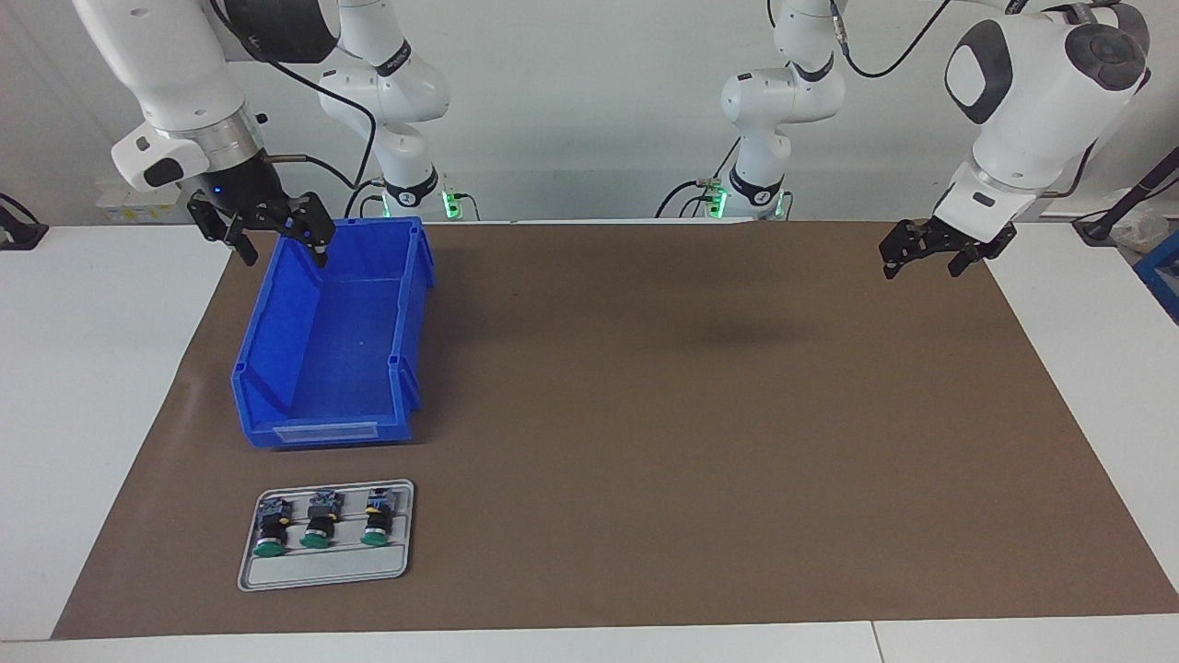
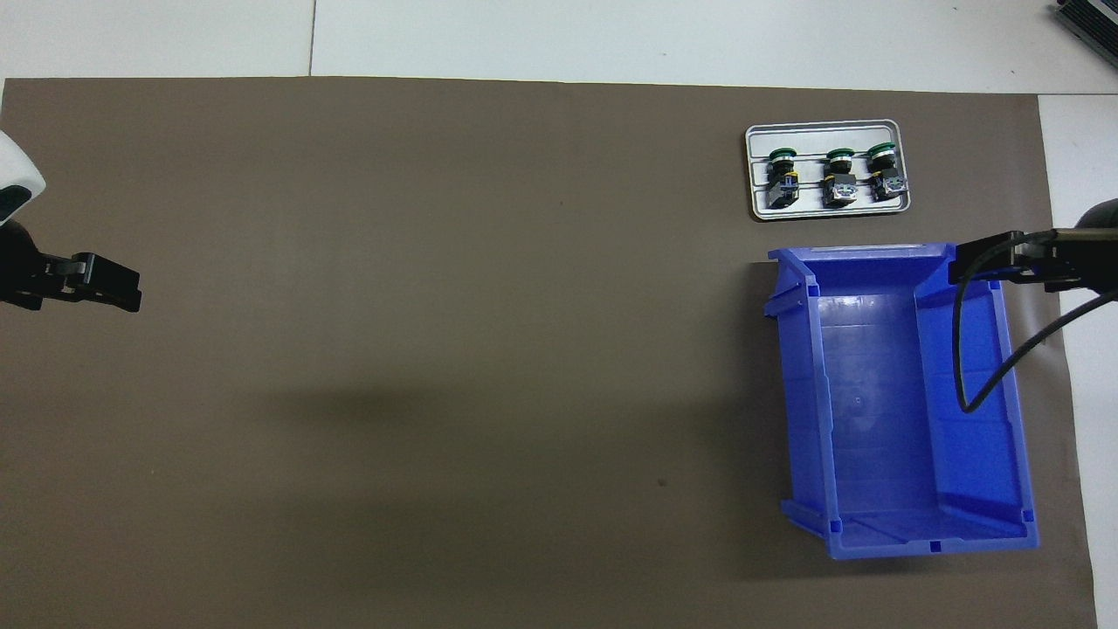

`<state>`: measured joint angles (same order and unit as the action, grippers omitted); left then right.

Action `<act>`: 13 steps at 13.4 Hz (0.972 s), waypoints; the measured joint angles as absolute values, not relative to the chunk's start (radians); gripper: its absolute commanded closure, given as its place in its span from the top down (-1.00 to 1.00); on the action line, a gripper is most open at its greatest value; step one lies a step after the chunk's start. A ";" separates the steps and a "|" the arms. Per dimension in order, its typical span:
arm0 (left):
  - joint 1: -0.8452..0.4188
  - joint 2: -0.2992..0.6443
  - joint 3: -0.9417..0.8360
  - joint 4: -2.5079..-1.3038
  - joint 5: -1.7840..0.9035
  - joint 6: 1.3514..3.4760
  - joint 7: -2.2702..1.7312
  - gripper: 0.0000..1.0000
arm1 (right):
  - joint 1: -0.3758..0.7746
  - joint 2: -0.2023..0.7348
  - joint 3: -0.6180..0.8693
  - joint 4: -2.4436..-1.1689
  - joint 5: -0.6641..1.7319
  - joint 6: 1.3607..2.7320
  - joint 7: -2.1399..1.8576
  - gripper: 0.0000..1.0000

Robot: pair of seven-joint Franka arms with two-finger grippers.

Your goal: Place and press button with both arms

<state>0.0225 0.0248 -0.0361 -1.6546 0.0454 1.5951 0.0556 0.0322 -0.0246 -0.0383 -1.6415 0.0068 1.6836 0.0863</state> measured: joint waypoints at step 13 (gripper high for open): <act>0.022 0.025 -0.036 -1.655 0.045 1.595 0.056 1.00 | 0.005 0.561 -0.034 -1.264 0.005 1.912 -0.027 0.92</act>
